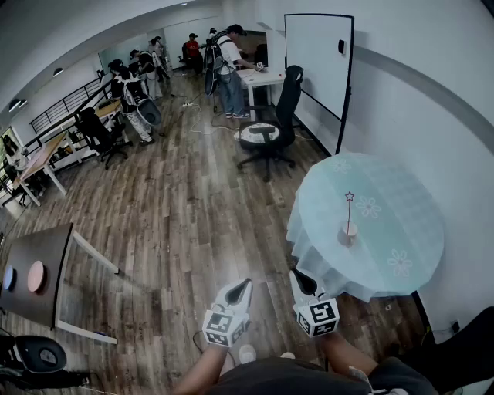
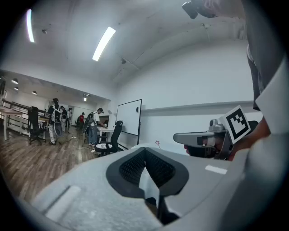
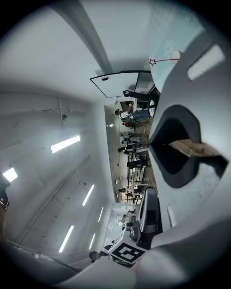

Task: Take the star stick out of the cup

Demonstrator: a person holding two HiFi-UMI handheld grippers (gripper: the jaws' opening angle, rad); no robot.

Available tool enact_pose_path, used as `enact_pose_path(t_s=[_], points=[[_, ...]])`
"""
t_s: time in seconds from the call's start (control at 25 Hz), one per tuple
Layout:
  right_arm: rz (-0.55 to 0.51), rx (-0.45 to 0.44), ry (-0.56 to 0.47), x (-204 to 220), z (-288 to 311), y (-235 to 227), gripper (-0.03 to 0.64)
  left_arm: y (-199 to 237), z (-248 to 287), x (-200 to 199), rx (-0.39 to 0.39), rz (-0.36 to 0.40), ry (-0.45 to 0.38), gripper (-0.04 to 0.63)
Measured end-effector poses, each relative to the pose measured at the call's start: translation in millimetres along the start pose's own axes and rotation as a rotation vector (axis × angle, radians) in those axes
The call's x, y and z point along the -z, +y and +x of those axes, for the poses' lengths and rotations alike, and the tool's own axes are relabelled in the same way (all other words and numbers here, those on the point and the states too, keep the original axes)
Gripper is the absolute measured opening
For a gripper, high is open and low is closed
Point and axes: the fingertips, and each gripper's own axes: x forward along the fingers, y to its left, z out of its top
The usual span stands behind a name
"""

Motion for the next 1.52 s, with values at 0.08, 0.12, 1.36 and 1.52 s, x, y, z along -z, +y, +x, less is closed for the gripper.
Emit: enact_pose_path(t_s=[0.08,0.12,1.36,1.52], points=[[-0.002,0.003,0.003,0.3,3.1,3.4,0.003,4.7,-2.5,1.6,0.003,-0.002,-0.001,0.005],[-0.002,0.005,0.004,0.0,5.1,5.1,0.003,7.3,-3.5,1.3,0.004,-0.003,-0.002,0.005],[0.037,0.188,0.033,22.6,66.1,15.1,0.003,81.4,26.3,22.8,0.159,-0.020,0.032,0.005],[0.058,0.215,0.034,27.2,74.0,-14.4,0.003,80.4,55.9,23.0,0.167,-0.018,0.044,0.005]])
